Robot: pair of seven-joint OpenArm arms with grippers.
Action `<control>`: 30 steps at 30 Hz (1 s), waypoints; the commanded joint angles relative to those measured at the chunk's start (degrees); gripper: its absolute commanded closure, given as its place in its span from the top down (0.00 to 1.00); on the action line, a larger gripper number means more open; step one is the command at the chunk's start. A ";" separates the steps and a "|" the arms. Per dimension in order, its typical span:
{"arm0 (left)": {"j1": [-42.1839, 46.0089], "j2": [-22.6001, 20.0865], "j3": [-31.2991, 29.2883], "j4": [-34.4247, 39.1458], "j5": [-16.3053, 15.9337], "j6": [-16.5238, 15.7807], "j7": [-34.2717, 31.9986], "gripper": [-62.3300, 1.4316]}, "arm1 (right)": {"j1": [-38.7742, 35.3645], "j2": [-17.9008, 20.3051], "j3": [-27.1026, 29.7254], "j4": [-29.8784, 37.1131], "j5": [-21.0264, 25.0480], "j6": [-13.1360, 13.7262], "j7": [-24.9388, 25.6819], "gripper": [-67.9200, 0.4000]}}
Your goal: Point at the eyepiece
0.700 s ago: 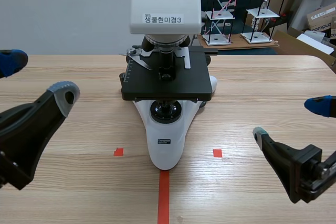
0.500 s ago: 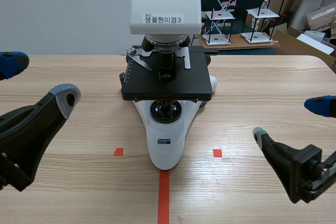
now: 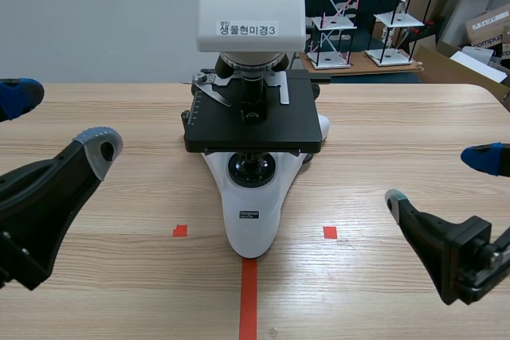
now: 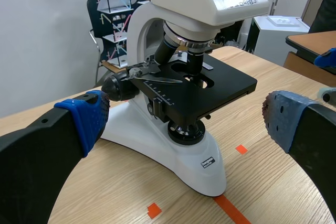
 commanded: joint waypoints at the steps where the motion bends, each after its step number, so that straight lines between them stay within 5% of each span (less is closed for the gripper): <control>1: 0.13 -0.02 -0.04 0.68 -0.20 0.15 -0.76 0.99 | -0.09 0.63 0.46 0.85 0.44 -0.20 1.84 0.77; 7: 0.13 -0.02 -0.04 0.68 -0.20 0.17 -0.74 0.99 | 1.11 1.25 1.86 0.85 0.48 -0.20 3.85 0.33; 11: 0.13 -0.02 -0.04 0.68 -0.20 0.17 -0.74 0.99 | 4.37 1.22 3.80 0.85 0.44 -0.15 3.85 0.13; 25: 0.13 -0.02 -0.04 0.68 -0.20 0.20 -0.74 0.99 | 25.68 8.48 5.99 0.83 2.10 1.18 4.00 0.03; 30: 0.11 -0.02 -0.04 0.68 -0.20 0.20 -0.74 0.99 | 36.74 10.84 2.51 -0.37 3.28 1.36 1.97 0.03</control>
